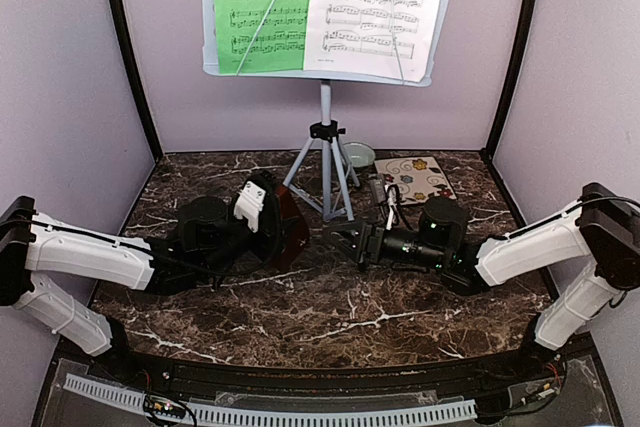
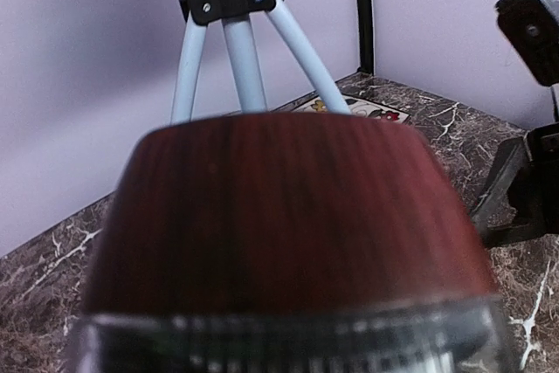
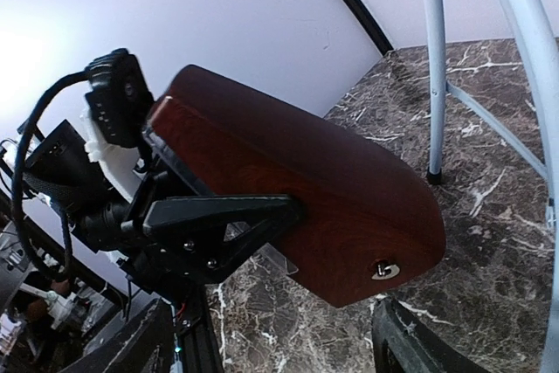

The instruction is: Set up the instrument practice props

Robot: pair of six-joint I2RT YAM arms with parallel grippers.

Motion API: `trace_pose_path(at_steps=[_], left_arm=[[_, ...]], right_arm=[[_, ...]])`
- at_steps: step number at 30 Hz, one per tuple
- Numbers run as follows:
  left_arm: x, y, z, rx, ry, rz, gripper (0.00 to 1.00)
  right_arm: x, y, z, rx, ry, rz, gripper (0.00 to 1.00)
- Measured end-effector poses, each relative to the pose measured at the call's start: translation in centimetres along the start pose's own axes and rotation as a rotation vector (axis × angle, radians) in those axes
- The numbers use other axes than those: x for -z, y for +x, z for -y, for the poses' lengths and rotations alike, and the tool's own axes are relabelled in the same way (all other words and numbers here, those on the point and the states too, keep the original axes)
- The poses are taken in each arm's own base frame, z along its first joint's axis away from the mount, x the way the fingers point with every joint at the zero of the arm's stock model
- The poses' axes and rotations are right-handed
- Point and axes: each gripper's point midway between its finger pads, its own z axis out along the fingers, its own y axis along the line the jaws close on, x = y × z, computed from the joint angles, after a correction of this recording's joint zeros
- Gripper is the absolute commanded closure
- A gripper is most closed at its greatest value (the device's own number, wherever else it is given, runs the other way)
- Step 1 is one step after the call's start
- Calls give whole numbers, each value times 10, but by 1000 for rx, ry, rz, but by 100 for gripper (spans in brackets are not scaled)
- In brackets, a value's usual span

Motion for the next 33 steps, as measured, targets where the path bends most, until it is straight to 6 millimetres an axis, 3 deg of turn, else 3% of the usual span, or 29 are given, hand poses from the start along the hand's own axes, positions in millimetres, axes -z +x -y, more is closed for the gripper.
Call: trace_pose_path(at_steps=[4, 10, 15, 27, 29, 33], left_arm=[[-13, 18, 0, 73, 13, -51, 79], [-29, 47, 17, 133, 76, -129, 78], [-45, 56, 30, 158, 113, -162, 75], [-53, 60, 41, 169, 154, -179, 24], [-52, 60, 42, 170, 163, -181, 5], [-51, 49, 46, 190, 190, -148, 1]], right_arm=[[5, -5, 0, 69, 43, -14, 15], [4, -15, 2, 150, 101, -37, 13], [3, -20, 4, 186, 135, -51, 12], [4, -31, 11, 225, 181, -57, 8], [4, -35, 9, 231, 178, -53, 8], [2, -41, 6, 248, 176, -49, 8]])
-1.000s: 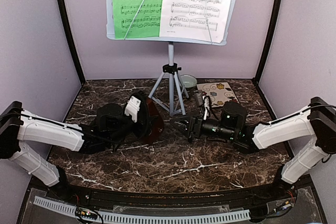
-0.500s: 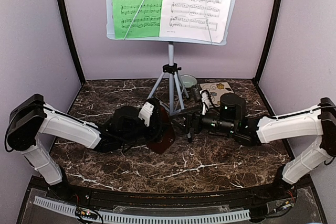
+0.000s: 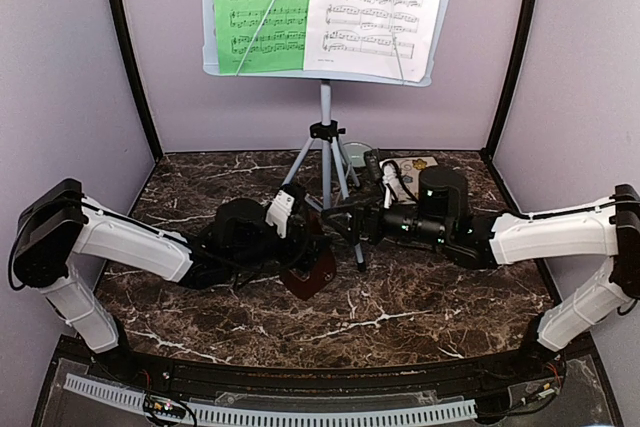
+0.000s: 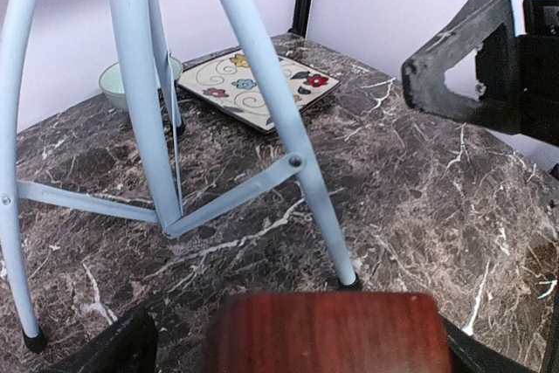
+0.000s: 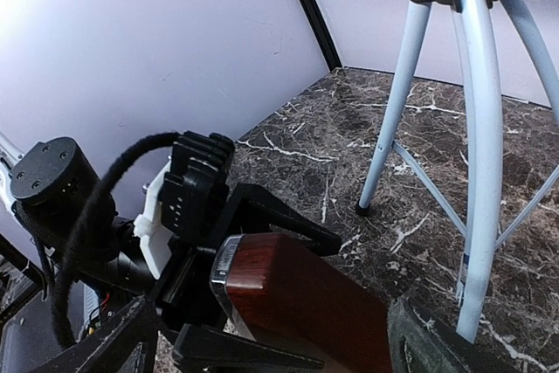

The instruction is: Set up the instrument practice props

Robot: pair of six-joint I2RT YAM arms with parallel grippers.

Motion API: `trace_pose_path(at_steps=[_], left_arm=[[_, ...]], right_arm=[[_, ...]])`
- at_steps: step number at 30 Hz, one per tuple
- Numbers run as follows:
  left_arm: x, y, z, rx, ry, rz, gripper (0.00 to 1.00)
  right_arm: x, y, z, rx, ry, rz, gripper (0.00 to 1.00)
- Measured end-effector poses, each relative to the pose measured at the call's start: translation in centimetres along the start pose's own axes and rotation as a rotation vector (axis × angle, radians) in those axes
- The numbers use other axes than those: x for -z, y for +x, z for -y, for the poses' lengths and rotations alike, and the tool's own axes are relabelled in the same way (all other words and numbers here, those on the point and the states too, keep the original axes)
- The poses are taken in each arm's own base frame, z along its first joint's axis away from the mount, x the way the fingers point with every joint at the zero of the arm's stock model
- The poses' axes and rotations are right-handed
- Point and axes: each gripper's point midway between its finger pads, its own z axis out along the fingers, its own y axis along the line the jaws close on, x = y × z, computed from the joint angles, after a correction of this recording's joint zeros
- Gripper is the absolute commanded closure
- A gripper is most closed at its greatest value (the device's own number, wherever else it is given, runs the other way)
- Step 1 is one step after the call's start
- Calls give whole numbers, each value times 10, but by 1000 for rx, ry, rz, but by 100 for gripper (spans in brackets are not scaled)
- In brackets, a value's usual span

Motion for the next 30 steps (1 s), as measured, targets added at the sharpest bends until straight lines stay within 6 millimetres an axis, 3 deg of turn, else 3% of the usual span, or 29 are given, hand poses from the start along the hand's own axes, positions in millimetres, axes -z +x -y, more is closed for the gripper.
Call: trace_pose_path(at_steps=[9, 14, 22, 30], left_arm=[[36, -22, 4, 15, 45, 98, 4], [57, -27, 2, -3, 60, 139, 6], [61, -33, 0, -39, 119, 145, 17], [59, -31, -3, -40, 140, 137, 24]], right_arm=[[-6, -19, 0, 23, 32, 13, 8], [-17, -15, 7, 15, 65, -22, 8], [-34, 12, 21, -39, 78, -111, 10], [-41, 10, 22, -83, 58, -114, 11]])
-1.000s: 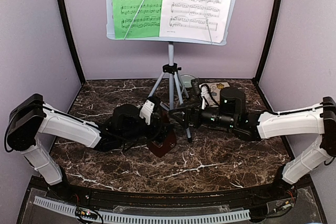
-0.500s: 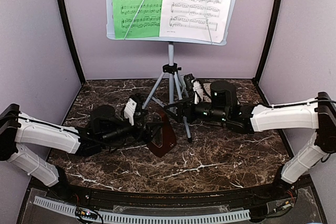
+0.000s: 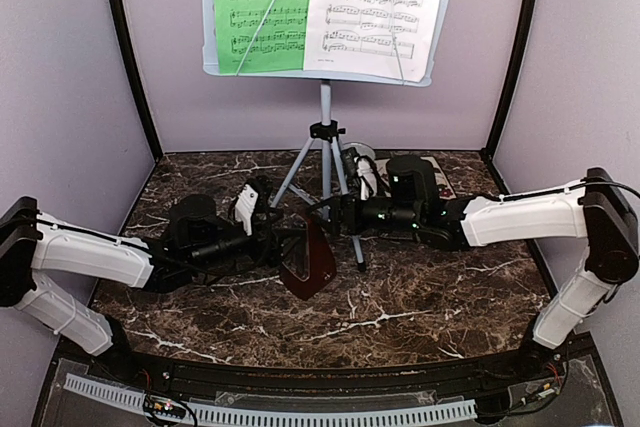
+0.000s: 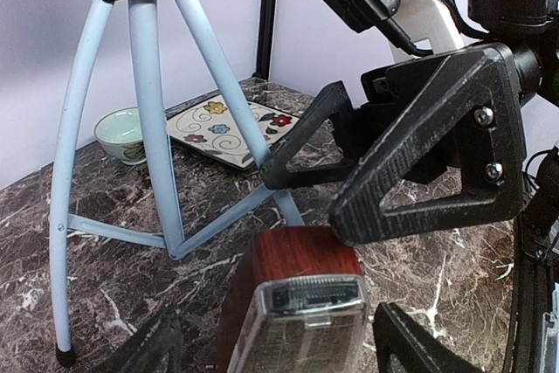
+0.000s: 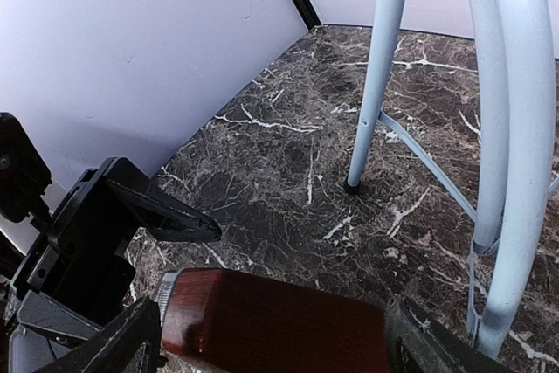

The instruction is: Set up the instrument practice props

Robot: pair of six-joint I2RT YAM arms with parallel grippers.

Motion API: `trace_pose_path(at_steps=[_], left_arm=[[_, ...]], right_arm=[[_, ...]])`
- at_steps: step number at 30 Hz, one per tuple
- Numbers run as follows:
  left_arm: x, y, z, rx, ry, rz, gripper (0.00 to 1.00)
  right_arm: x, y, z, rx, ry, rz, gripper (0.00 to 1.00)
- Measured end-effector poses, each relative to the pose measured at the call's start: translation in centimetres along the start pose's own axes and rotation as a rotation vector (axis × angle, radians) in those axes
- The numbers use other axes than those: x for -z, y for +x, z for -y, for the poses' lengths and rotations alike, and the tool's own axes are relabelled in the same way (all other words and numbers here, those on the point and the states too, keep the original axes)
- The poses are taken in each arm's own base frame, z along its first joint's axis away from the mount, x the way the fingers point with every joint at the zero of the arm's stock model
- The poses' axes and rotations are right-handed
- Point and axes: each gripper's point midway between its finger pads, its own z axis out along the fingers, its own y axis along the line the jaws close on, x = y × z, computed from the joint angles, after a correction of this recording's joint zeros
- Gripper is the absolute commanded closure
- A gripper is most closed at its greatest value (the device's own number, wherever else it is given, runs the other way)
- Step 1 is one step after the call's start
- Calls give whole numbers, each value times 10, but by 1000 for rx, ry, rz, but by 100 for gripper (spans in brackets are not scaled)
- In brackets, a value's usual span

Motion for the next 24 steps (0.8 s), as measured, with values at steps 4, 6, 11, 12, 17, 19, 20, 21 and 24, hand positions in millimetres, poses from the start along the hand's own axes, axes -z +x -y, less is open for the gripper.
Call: trace_pose_path(at_steps=[4, 6, 11, 12, 17, 19, 20, 21, 24], left_arm=[[-3, 4, 1, 1, 8, -12, 27], [-4, 6, 0, 2, 11, -18, 29], [-8, 7, 1, 3, 21, -22, 30], [-9, 6, 1, 3, 22, -21, 30], [-11, -1, 2, 2, 23, -8, 35], [-12, -2, 2, 2, 24, -5, 40], [-12, -3, 2, 2, 25, -4, 42], [-12, -3, 2, 1, 25, -4, 45], [-12, -3, 3, 1, 30, -2, 51]], right_arm=[[-6, 9, 3, -17, -1, -23, 11], [-6, 8, 4, -20, -1, -22, 12], [-7, 8, 4, -25, -1, -20, 12], [-7, 8, 4, -26, -1, -19, 12], [-7, 8, 5, -27, 1, -14, 13], [-7, 8, 5, -27, 2, -12, 13], [-7, 8, 6, -27, 3, -11, 13], [-7, 8, 6, -26, 4, -9, 13], [-7, 8, 7, -25, 5, -5, 13]])
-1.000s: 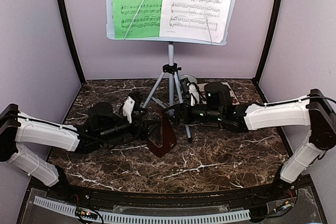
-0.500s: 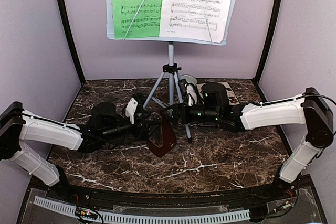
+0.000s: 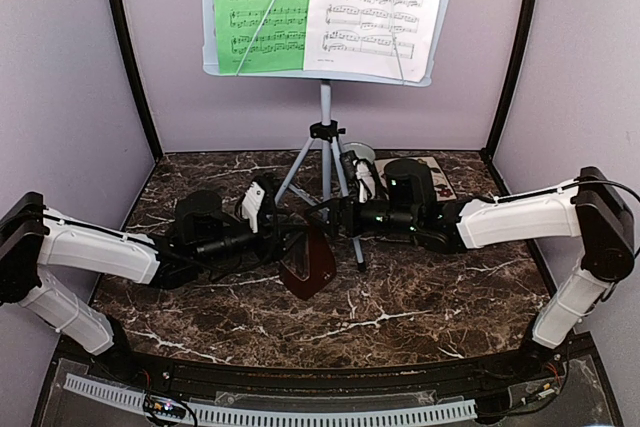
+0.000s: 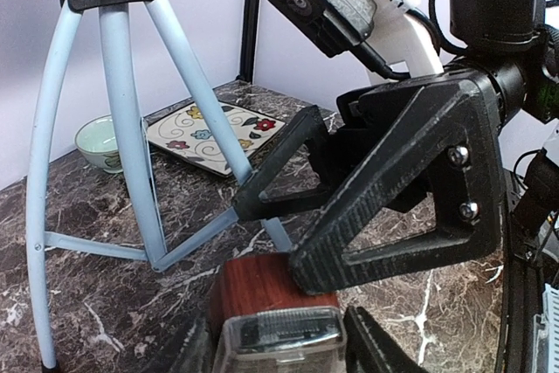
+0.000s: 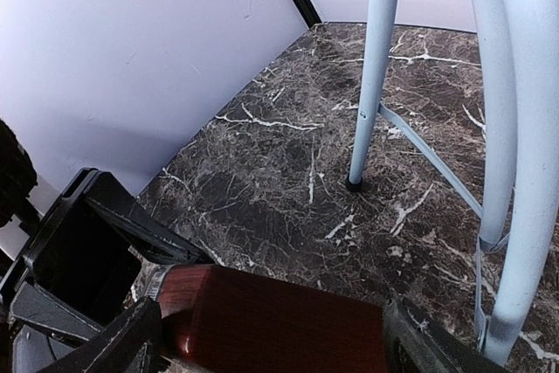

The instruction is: Set up the instrument practice props

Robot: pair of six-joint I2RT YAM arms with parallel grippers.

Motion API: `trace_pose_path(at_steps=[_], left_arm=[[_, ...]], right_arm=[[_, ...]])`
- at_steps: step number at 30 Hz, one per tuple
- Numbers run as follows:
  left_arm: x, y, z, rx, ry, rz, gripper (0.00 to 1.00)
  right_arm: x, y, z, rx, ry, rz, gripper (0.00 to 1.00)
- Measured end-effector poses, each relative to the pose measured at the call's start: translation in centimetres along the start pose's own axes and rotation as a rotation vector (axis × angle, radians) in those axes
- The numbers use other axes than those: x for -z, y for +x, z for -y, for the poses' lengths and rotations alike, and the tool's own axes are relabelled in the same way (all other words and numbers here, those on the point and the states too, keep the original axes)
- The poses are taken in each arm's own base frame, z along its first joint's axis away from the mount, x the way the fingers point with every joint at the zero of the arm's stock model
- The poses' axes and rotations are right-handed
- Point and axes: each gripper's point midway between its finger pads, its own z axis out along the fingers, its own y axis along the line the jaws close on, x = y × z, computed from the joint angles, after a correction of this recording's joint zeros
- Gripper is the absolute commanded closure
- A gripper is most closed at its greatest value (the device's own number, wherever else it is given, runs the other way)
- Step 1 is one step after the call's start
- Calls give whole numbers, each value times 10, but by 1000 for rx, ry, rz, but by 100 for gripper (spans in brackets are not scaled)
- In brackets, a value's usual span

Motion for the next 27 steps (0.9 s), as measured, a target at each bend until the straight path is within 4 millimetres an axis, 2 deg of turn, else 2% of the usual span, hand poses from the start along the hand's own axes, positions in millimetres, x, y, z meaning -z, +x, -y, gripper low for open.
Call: trace_pose_path(at_steps=[5, 27], left_arm=[[2, 0, 3, -24, 19, 16, 58], [16, 3, 10, -94, 55, 77, 61]], right_arm=[[-1, 0, 1, 6, 0, 9, 13], [1, 7, -2, 28, -19, 34, 13]])
